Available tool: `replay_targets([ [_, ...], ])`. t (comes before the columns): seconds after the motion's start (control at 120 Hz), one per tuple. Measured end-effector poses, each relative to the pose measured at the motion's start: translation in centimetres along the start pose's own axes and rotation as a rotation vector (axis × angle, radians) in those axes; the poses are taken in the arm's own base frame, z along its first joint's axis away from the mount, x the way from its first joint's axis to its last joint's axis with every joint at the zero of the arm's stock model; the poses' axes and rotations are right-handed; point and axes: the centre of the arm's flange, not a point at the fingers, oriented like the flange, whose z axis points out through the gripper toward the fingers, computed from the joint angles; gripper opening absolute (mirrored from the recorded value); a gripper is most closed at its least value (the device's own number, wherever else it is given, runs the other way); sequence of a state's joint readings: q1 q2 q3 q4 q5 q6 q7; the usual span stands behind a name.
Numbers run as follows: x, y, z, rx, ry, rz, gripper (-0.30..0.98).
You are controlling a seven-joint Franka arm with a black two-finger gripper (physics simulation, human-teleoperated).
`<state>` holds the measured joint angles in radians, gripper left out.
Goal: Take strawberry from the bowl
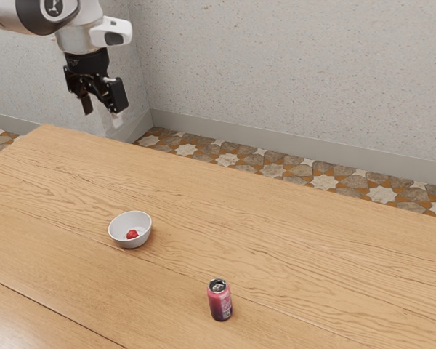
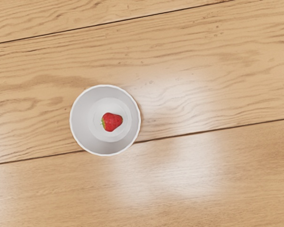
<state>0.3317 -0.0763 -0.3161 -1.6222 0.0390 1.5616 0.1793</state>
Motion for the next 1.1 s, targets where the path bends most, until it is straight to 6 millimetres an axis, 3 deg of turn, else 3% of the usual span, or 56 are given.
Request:
replay_targets([
  [0.167,0.0,-0.4,0.8,0.000,-0.006,-0.019,0.69],
  [0.283,0.7,-1.0,3.4,-0.009,-0.035,-0.036,0.69],
  [0.333,1.4,-2.8,6.2,-0.022,-0.060,-0.066,0.69],
  [0.383,2.6,-4.9,10.4,-0.049,-0.097,-0.095,0.67],
  [0.483,4.0,-11.0,18.8,-0.109,-0.149,-0.198,0.49],
  [0.542,4.6,-12.5,21.9,-0.127,-0.153,-0.228,0.42],
  [0.775,6.9,-12.6,28.2,-0.158,-0.134,-0.254,0.26],
  [0.892,6.6,-11.7,31.3,-0.199,-0.160,-0.296,0.24],
  [1.0,5.9,-9.9,32.3,-0.233,-0.186,-0.396,0.23],
  [1.1,5.3,-10.2,33.5,-0.244,-0.191,-0.523,0.22],
])
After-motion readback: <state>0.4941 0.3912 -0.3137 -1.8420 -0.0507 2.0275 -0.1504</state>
